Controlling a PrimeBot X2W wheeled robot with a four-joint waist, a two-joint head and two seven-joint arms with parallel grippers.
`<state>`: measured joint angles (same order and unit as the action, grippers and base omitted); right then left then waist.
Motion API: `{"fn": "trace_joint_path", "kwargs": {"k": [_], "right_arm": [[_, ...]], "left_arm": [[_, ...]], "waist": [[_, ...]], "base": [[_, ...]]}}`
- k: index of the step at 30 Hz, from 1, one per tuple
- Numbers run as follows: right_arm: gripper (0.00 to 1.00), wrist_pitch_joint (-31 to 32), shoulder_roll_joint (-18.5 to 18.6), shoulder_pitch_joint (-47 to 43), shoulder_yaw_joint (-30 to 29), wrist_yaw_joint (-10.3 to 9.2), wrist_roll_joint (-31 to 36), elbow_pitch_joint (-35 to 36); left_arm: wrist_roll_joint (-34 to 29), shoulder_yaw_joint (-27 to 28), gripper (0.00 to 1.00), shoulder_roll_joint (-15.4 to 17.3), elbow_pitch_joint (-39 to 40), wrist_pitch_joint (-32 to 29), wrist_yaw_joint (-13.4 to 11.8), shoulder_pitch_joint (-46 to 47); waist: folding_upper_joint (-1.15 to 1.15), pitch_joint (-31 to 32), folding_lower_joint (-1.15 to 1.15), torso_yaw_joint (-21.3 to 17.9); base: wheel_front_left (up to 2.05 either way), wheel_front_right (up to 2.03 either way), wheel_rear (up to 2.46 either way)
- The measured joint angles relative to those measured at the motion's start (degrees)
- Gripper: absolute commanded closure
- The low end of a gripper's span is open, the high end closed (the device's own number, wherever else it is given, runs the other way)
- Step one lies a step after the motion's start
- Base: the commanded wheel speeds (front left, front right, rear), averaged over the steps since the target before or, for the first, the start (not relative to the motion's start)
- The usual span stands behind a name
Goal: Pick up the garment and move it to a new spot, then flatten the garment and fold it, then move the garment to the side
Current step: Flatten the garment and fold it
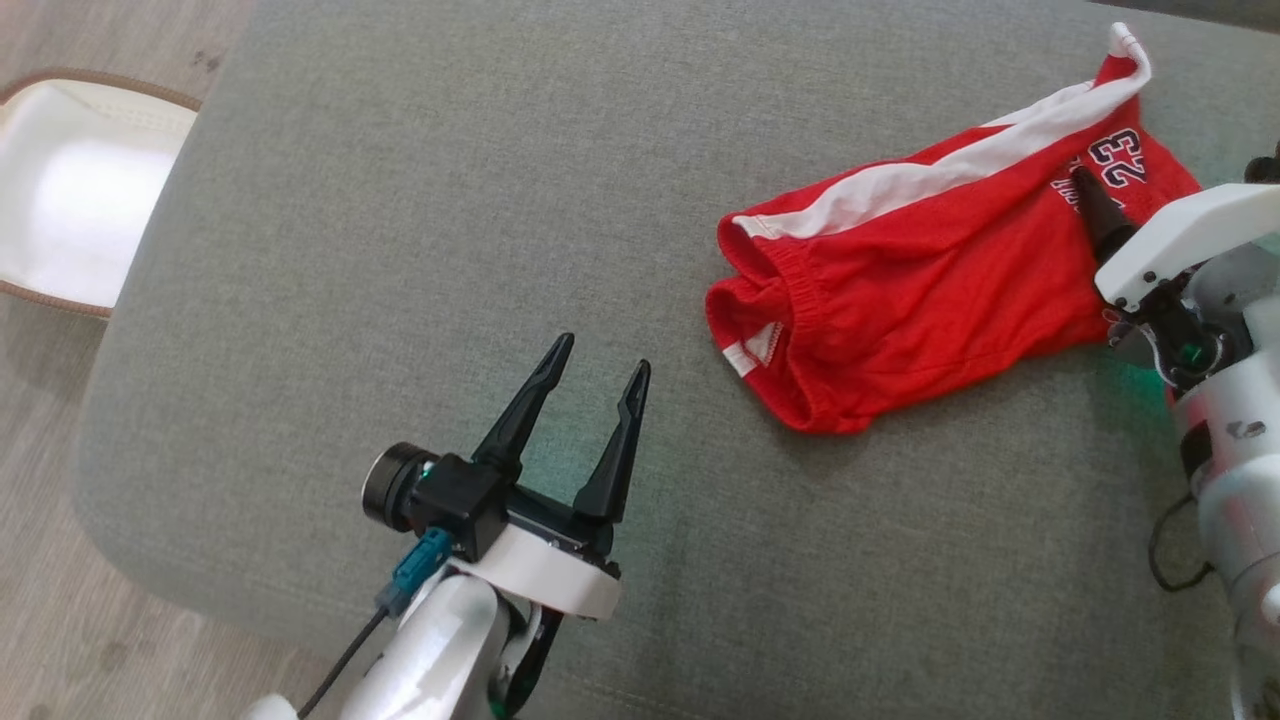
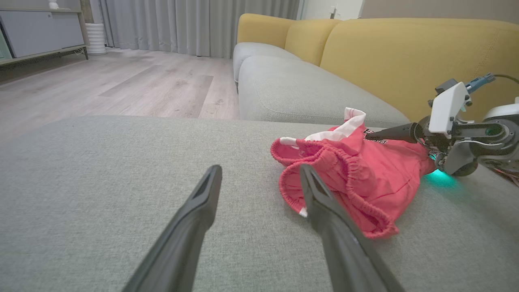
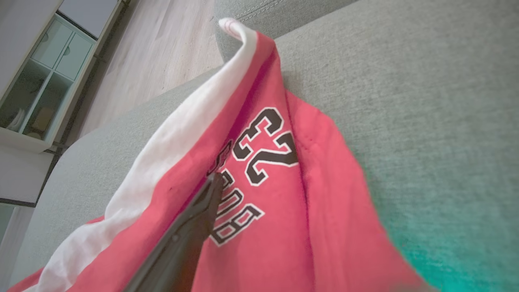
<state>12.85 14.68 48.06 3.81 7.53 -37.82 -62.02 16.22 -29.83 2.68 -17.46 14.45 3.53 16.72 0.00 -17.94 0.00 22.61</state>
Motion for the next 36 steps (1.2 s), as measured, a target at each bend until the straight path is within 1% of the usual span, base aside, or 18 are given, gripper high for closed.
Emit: {"fn": "trace_joint_path", "kwargs": {"k": [1, 6, 10, 17, 22, 27, 36], "right_arm": [[1.00, 0.0, 0.1, 0.1, 0.2, 0.00, 0.0, -0.2], [1.00, -1.0, 0.3, 0.2, 0.8, 0.00, 0.0, -1.9], [1.00, -3.3, -0.3, -0.5, 1.3, 0.00, -1.2, -2.4], [1.00, -8.0, -1.6, -4.8, 1.9, 0.00, -5.1, 0.1], [1.00, -11.5, -1.6, -8.7, 2.9, 0.00, -7.0, 2.1], [1.00, -14.8, -1.6, -13.0, 2.5, 0.00, -8.7, 3.4], [1.00, -21.3, -2.2, -21.2, -0.5, 0.00, -9.8, 4.0]], "left_arm": [[0.0, 0.0, 0.00, 0.0, 0.0, 0.0, 0.0, 0.0], [0.0, 0.0, 0.00, 0.0, -0.1, 0.0, 0.0, 0.0], [0.0, 0.0, 0.00, 0.0, -0.5, 0.0, 0.0, -0.1], [0.0, 0.0, 0.00, 0.0, -1.0, 0.0, 0.0, -0.7], [0.0, 0.5, 0.00, 0.0, -1.2, 0.0, 0.0, -1.7], [-0.1, 1.5, 0.00, 0.0, -1.7, 0.0, 0.1, -3.5], [-0.4, 2.2, 0.00, 0.1, -2.3, 0.0, 0.5, -5.9]], "waist": [[0.00, 0.1, 0.00, 0.1], [0.00, 0.5, 0.00, 0.2], [0.00, 1.5, 0.00, 0.0], [0.00, 3.9, 0.01, -1.3], [0.00, 6.0, 0.01, -3.1], [0.00, 8.8, 0.00, -5.1], [0.00, 13.7, 0.00, -8.3]], "base": [[0.00, 0.00, 0.00], [0.00, 0.00, 0.00], [0.00, 0.00, 0.00], [0.00, 0.00, 0.00], [0.00, 0.00, 0.00], [0.00, 0.00, 0.00], [0.00, 0.00, 0.00]]}}
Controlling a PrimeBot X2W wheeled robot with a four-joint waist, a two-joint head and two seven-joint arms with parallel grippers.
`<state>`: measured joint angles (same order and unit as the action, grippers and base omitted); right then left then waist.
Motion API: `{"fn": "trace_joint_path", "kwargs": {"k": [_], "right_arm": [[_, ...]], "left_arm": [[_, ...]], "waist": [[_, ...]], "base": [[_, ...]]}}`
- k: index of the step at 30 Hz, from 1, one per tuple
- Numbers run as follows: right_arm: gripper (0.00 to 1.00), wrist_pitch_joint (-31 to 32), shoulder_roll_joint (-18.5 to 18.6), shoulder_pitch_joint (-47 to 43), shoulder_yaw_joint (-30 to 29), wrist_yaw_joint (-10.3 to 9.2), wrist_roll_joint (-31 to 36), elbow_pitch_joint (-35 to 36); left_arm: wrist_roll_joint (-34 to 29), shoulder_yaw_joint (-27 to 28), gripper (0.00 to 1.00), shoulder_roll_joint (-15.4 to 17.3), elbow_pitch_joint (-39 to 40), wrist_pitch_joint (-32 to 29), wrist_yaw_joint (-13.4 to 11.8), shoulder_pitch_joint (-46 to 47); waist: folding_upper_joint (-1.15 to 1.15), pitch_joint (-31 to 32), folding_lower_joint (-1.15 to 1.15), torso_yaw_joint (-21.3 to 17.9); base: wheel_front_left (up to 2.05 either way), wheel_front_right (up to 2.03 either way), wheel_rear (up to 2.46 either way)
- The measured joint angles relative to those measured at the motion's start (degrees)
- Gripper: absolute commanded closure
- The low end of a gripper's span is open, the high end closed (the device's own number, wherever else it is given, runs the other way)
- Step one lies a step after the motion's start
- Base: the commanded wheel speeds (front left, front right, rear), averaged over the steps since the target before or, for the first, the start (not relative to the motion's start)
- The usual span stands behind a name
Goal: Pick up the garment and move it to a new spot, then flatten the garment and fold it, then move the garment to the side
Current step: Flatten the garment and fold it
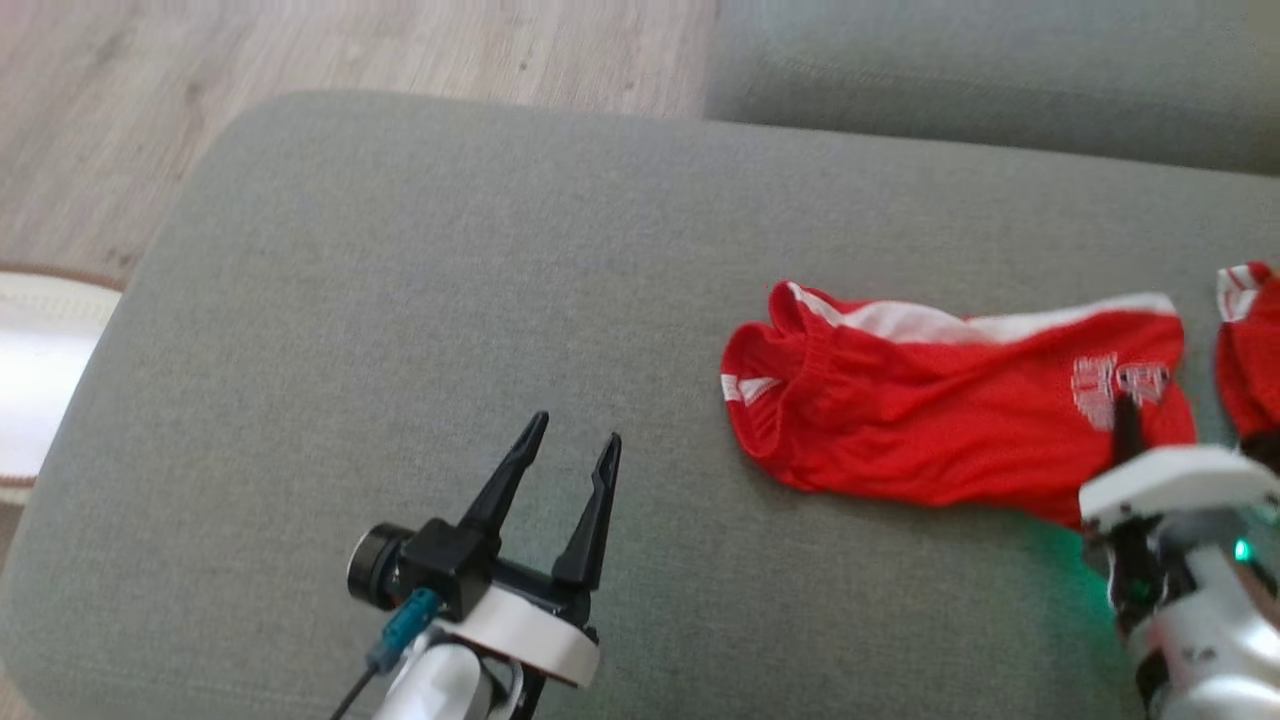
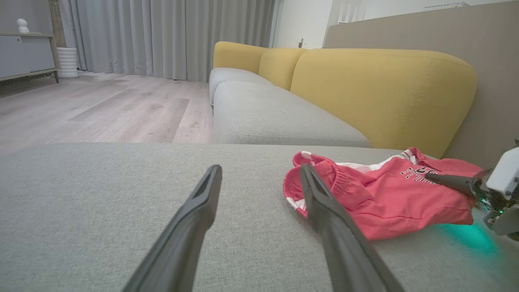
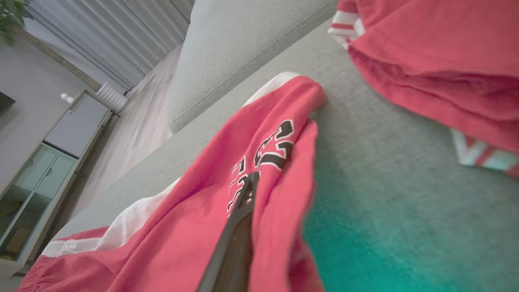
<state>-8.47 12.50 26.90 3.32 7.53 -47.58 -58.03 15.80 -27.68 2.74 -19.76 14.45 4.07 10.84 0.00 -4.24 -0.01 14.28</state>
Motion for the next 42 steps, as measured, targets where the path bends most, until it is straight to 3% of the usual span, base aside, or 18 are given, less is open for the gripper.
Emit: {"fn": "trace_joint_path", "kwargs": {"k": [18, 32, 42], "right_arm": [[1.00, -4.7, -3.1, -1.4, -1.3, 0.00, 4.2, 1.6], [1.00, -4.0, -5.9, -2.8, 9.9, 0.00, 4.7, 12.9], [1.00, -3.5, -6.2, -4.3, 14.9, 0.00, 4.1, 14.0]], "left_arm": [[-0.8, 0.0, 0.00, 0.0, -0.8, 0.0, 1.0, -1.9], [-1.3, 0.1, 0.00, 0.1, -2.0, 0.0, 1.1, -2.1], [-1.7, 0.6, 0.00, 0.1, -2.3, 0.0, 1.5, -3.7]], "waist": [[0.00, 1.9, 0.01, 1.5], [0.00, 4.4, 0.00, 3.8], [0.00, 5.1, 0.00, 5.4]], "base": [[0.00, 0.00, 0.00], [0.00, 0.00, 0.00], [0.00, 0.00, 0.00]]}}
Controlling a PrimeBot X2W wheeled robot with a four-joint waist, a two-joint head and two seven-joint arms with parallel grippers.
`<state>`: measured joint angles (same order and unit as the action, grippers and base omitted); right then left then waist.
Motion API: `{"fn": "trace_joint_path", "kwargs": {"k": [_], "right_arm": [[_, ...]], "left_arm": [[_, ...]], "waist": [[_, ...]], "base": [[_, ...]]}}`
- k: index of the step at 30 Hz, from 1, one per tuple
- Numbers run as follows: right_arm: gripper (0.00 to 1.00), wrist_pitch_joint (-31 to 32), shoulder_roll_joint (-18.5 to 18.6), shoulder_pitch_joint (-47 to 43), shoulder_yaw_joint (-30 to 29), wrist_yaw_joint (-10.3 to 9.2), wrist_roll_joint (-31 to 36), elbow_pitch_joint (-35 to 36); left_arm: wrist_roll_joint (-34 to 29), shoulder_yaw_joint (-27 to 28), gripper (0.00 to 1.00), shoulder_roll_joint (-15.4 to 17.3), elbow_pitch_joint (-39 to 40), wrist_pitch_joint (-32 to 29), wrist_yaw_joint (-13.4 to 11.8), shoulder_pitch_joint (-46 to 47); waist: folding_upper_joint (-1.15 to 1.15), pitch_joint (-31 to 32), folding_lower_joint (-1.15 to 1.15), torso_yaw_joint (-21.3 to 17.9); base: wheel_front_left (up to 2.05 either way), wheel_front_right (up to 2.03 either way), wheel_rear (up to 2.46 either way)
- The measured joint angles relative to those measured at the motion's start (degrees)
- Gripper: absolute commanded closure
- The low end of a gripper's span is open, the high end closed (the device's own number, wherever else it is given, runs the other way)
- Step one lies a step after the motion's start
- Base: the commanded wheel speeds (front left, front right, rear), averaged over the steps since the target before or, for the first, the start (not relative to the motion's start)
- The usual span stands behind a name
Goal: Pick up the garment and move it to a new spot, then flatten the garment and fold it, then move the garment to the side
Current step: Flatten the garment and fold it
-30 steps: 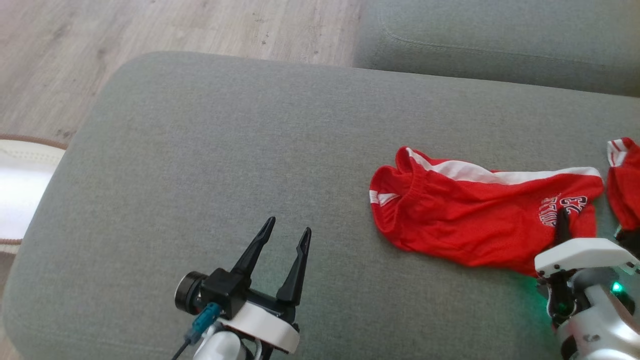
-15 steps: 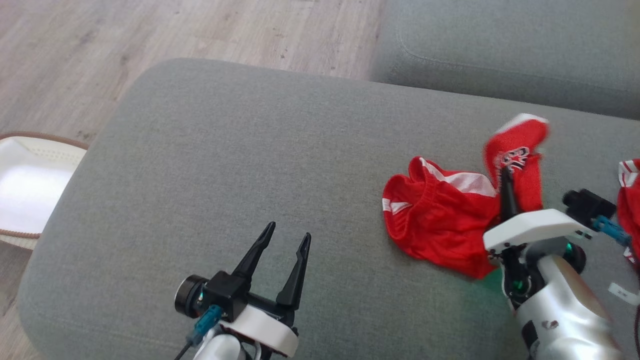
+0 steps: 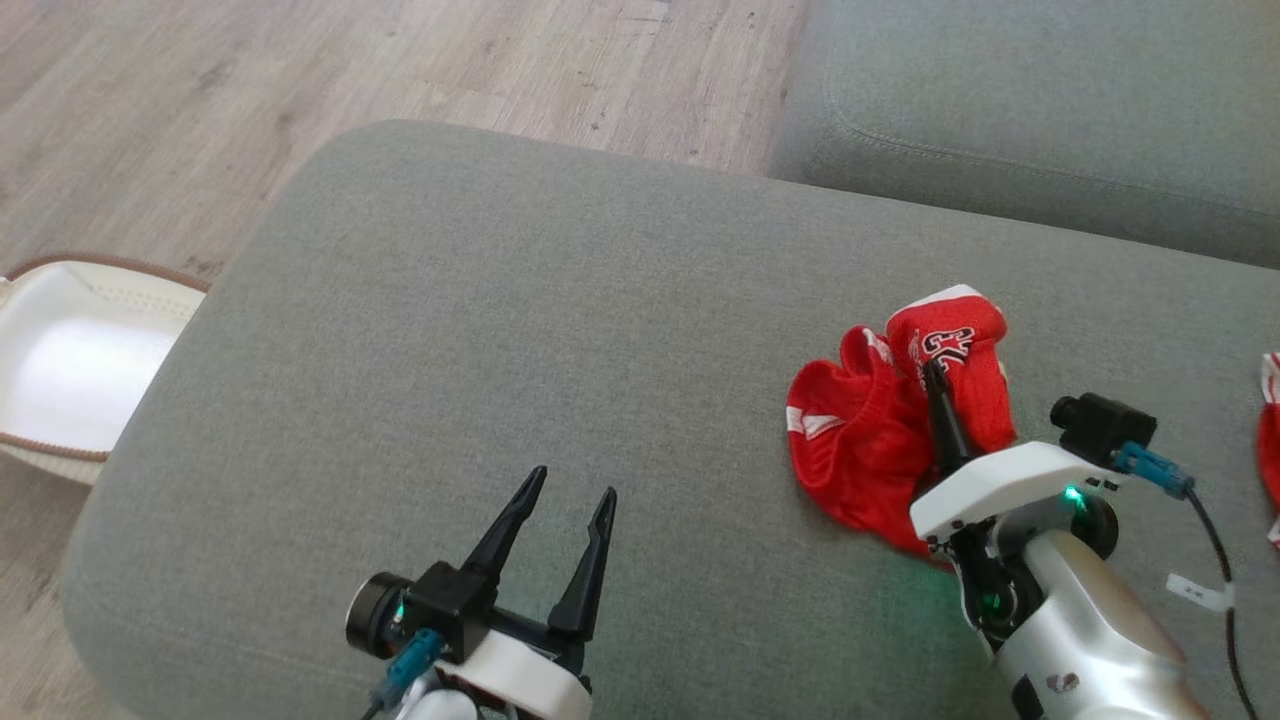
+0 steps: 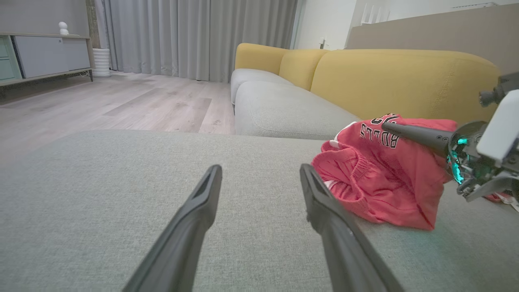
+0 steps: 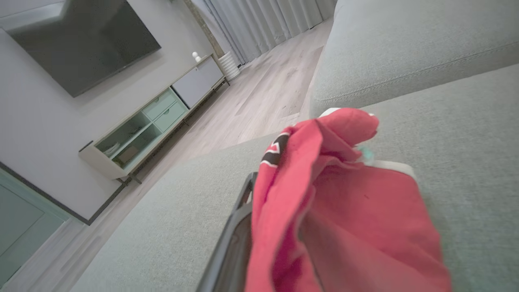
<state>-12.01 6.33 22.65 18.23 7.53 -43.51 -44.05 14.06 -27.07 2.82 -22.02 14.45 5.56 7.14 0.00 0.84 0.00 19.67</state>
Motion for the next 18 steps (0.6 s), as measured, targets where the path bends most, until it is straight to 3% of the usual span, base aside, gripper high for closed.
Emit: {"fn": "trace_joint_path", "kwargs": {"k": [6, 7, 8, 18], "right_arm": [[1.00, -0.6, 0.0, 0.8, 5.0, 0.00, 4.0, -3.2], [0.56, -0.6, 0.0, 1.2, 5.8, 0.00, 5.1, -3.9], [0.00, -1.0, -0.1, 2.1, 7.0, 0.00, 6.5, -4.9], [0.00, -1.7, -0.6, 5.2, 14.0, 0.00, 14.5, -9.6]], "left_arm": [[0.0, 0.0, 0.00, 0.0, 0.0, 0.0, 0.1, -0.2], [0.0, 0.0, 0.00, 0.0, 0.0, 0.0, 0.1, -0.2], [0.0, 0.0, 0.00, 0.0, 0.0, 0.0, 0.1, -0.2], [0.1, -0.3, 0.00, 0.0, 0.0, 0.0, 0.0, -0.1]], "waist": [[0.00, -0.8, 0.00, 1.0], [0.00, -0.9, 0.00, 1.1], [0.00, -1.0, 0.00, 1.3], [0.00, -1.3, 0.00, 2.0]], "base": [[0.00, 0.00, 0.00], [0.00, 0.00, 0.00], [0.00, 0.00, 0.00], [0.00, 0.00, 0.00]]}}
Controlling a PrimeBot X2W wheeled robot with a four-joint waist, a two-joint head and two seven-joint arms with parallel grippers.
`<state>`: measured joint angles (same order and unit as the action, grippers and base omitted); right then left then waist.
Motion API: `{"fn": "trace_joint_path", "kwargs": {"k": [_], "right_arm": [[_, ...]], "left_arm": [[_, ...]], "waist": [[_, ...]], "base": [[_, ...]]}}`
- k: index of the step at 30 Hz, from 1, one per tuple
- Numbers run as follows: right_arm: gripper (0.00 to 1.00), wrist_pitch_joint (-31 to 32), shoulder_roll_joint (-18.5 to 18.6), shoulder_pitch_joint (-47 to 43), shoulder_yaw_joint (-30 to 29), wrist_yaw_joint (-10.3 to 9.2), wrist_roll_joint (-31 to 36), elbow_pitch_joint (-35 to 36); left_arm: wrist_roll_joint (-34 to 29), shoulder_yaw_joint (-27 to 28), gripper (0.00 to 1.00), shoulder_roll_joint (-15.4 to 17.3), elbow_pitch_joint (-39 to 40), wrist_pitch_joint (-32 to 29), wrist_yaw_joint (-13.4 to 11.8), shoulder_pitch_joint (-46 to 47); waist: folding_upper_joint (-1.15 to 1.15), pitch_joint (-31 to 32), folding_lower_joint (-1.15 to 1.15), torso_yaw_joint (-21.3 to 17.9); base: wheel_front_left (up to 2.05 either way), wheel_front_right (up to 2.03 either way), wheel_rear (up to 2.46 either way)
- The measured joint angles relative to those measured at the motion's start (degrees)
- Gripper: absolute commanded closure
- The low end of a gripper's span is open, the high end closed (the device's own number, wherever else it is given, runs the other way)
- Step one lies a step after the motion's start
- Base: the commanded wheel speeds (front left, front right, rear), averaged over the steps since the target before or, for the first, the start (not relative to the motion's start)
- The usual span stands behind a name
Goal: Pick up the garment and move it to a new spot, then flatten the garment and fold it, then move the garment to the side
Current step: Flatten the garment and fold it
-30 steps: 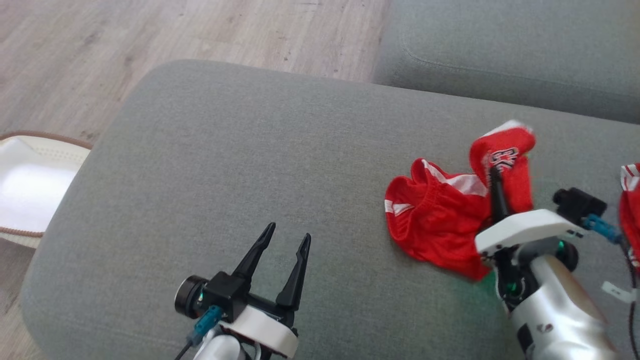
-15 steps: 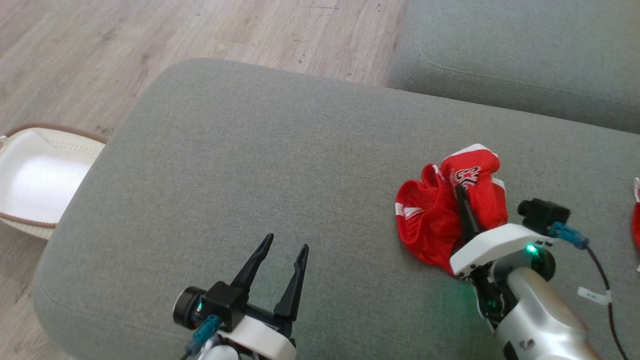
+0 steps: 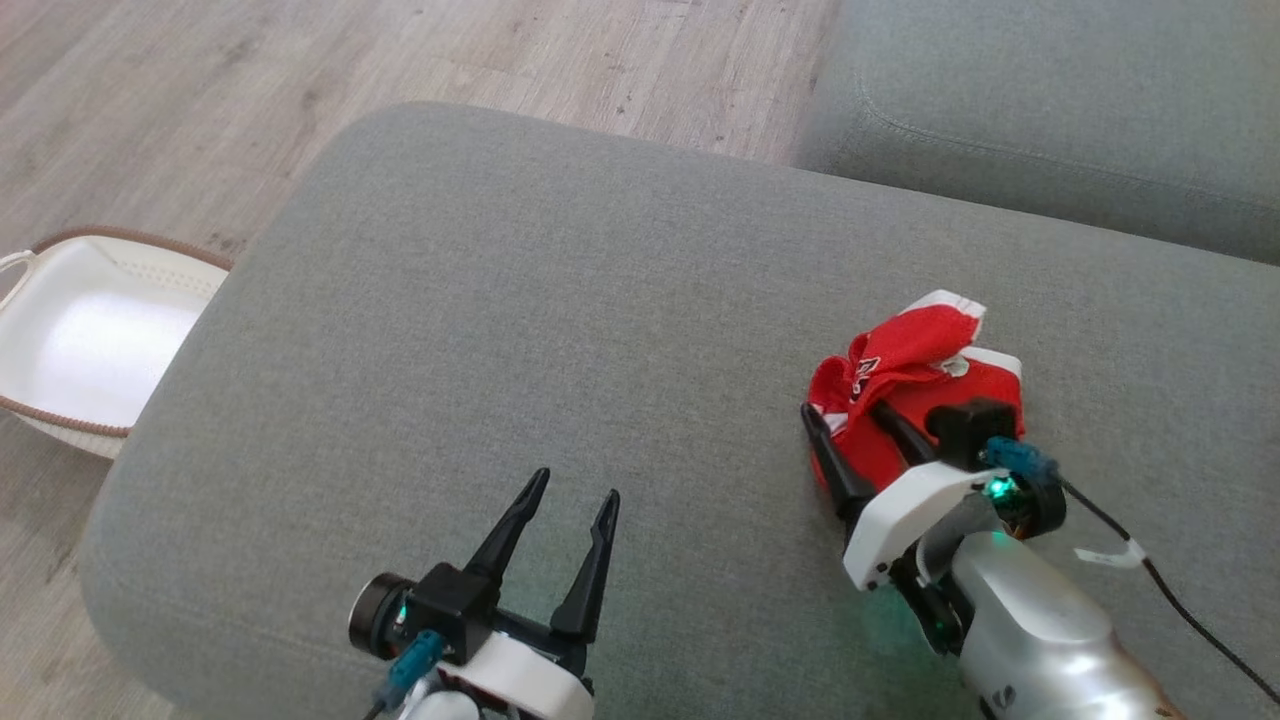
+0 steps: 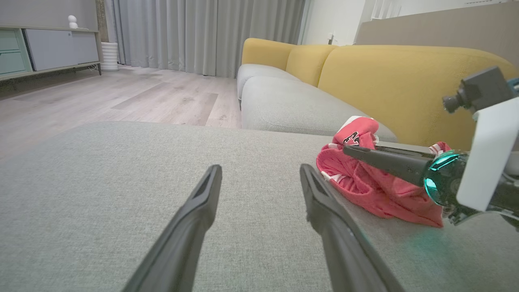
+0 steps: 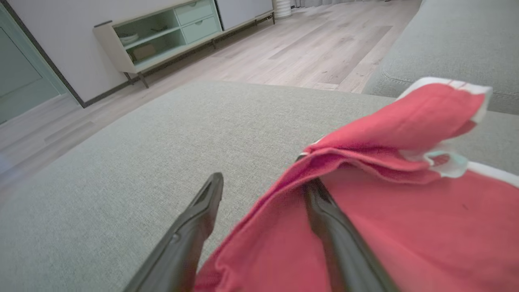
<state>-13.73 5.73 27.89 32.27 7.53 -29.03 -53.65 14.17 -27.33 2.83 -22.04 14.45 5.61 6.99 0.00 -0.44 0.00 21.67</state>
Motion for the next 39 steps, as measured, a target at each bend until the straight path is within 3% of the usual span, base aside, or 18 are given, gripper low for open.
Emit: {"fn": "trace_joint_path", "kwargs": {"k": [16, 24, 29, 34, 39], "right_arm": [[0.00, -0.5, -1.3, 3.4, 6.3, 0.00, 5.4, -6.4], [0.00, -0.4, -1.6, 3.3, 7.7, 0.00, 1.5, -7.0], [0.00, -0.5, -0.9, 3.1, 5.3, 0.00, -1.2, -3.2], [0.00, -0.5, 3.7, 0.8, -0.5, 0.00, -1.6, 5.0], [0.00, -0.5, 7.0, -6.1, -8.8, 0.00, 3.3, 13.4]], "left_arm": [[0.2, -0.5, 0.00, 0.0, -0.4, 0.0, -0.1, 0.0], [0.6, -0.3, 0.00, 0.0, -0.8, 0.0, -0.2, 0.0], [0.6, 1.7, 0.00, 0.0, 0.7, 0.0, -0.6, -0.1], [0.6, 4.0, 0.00, 0.0, 3.4, 0.0, -1.1, -0.2], [0.5, 6.8, 0.00, 0.0, 6.7, 0.0, -1.6, -0.4]], "waist": [[0.00, 0.0, 0.00, 1.0], [0.00, 0.4, 0.00, -0.1], [0.00, 1.0, 0.00, -2.3], [0.00, 1.6, 0.00, -5.2], [0.00, 2.1, 0.00, -8.5]], "base": [[0.00, 0.00, 0.00], [0.00, 0.00, 0.00], [0.00, 0.00, 0.00], [0.00, 0.00, 0.00], [0.00, 0.00, 0.00]]}}
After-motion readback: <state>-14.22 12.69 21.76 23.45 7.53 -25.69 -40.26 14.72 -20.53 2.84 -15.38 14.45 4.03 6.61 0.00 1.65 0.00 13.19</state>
